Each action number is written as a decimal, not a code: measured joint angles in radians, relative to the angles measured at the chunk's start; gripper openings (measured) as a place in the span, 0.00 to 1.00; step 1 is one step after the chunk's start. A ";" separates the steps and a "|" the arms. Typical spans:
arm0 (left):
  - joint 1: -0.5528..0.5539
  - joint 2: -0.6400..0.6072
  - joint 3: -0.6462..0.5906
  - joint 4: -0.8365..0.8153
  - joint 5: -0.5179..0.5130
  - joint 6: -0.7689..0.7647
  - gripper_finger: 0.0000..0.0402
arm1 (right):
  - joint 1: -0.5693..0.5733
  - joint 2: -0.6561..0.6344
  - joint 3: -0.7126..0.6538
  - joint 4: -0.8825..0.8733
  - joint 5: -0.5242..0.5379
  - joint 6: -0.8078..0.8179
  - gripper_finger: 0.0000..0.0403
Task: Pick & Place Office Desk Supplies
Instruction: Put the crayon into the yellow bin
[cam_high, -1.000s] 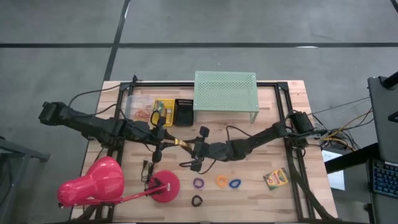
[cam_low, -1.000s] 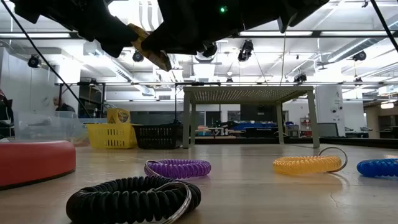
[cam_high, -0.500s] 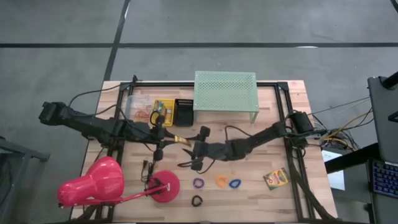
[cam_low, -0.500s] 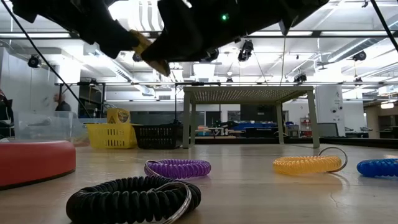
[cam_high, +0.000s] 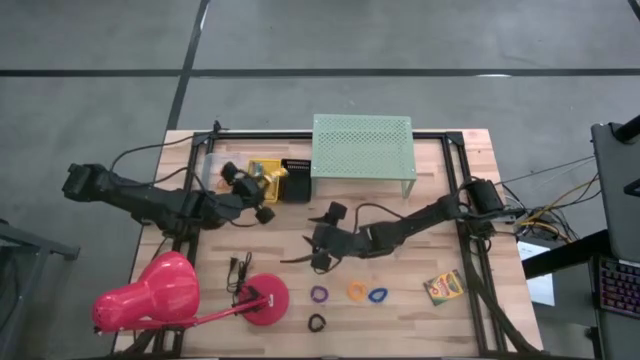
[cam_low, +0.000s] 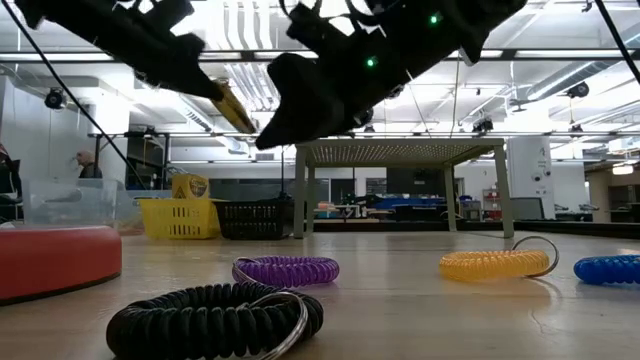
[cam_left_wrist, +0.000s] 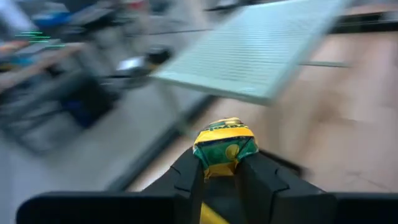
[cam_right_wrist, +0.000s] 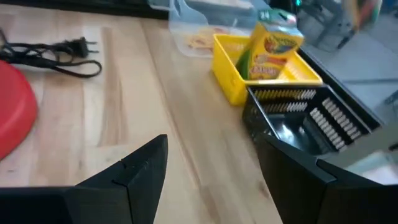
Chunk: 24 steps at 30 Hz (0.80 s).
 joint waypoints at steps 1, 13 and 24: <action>0.000 0.000 0.000 0.000 -0.049 0.000 0.19 | 0.000 0.000 0.000 -0.008 0.002 0.015 0.60; 0.065 0.001 0.000 -0.083 -0.105 -0.218 0.19 | 0.003 0.000 0.000 -0.023 0.002 0.052 0.60; 0.109 0.001 -0.064 -0.188 0.078 -0.322 0.20 | 0.002 0.000 0.000 -0.024 0.002 0.051 0.60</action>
